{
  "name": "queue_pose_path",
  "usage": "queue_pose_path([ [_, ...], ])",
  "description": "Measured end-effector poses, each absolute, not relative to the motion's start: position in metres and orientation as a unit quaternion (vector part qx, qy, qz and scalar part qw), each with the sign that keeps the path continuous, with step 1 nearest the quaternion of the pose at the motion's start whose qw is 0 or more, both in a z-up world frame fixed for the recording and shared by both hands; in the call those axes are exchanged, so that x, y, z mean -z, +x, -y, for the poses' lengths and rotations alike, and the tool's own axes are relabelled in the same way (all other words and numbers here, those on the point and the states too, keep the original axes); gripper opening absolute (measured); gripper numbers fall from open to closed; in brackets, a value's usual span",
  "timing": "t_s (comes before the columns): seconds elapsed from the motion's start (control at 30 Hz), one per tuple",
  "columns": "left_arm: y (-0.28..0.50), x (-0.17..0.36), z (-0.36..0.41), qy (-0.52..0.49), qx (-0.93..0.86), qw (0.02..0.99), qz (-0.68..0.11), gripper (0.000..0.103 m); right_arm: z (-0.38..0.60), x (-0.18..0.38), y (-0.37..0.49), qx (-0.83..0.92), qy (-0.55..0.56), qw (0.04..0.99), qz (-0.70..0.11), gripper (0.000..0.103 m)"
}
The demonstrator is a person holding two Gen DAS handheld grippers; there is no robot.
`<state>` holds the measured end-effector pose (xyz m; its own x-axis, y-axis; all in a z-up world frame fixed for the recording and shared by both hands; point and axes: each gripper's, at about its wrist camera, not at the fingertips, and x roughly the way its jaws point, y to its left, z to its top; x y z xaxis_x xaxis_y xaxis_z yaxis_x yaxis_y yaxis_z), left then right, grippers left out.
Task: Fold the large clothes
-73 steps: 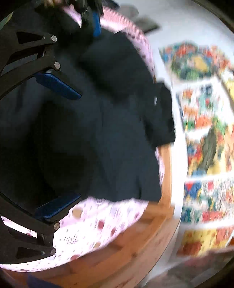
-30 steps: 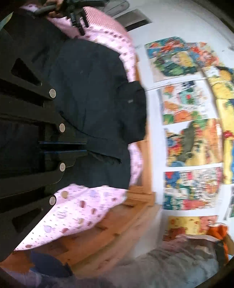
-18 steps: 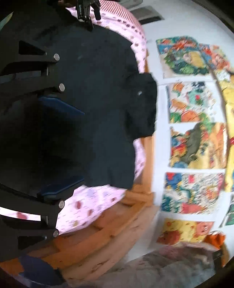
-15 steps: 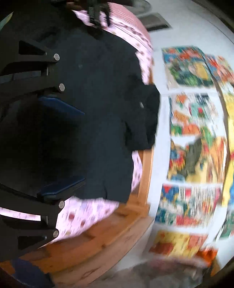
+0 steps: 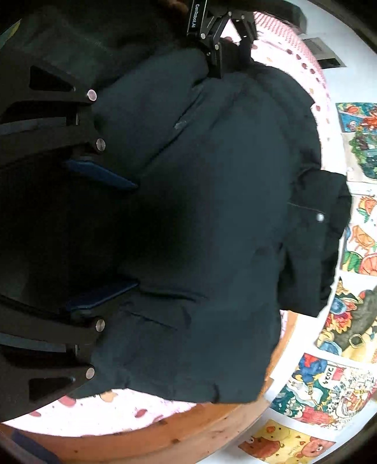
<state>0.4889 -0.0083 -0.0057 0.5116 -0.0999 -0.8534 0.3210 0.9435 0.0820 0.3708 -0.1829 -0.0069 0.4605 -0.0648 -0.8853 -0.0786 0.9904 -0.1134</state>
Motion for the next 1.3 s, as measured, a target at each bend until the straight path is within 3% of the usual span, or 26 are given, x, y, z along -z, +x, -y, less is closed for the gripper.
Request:
queue_pose_path([
  [0.47,0.473,-0.011,0.009,0.124,0.089,0.876,-0.457,0.094,0.185,0.009,0.361,0.007,-0.061,0.869,-0.492,0.06],
  [0.57,0.464,-0.028,-0.003,0.095,0.09,0.889,-0.439,0.094,0.189,-0.01,0.355,-0.007,-0.033,0.879,-0.476,0.069],
  [0.63,0.464,-0.038,-0.01,0.072,0.09,0.899,-0.423,0.094,0.192,-0.027,0.35,-0.026,-0.014,0.892,-0.452,0.083],
  [0.8,0.482,-0.068,-0.038,-0.011,0.061,0.917,-0.395,0.094,0.211,-0.06,0.356,-0.007,0.02,0.915,-0.403,0.084],
  [1.07,0.564,-0.11,-0.028,-0.057,0.003,0.932,-0.359,0.095,0.256,-0.073,0.442,0.05,0.082,0.926,-0.366,0.084],
  [1.3,0.628,-0.098,0.01,-0.071,0.03,0.932,-0.355,0.095,0.253,-0.058,0.542,0.037,0.085,0.925,-0.368,0.083],
])
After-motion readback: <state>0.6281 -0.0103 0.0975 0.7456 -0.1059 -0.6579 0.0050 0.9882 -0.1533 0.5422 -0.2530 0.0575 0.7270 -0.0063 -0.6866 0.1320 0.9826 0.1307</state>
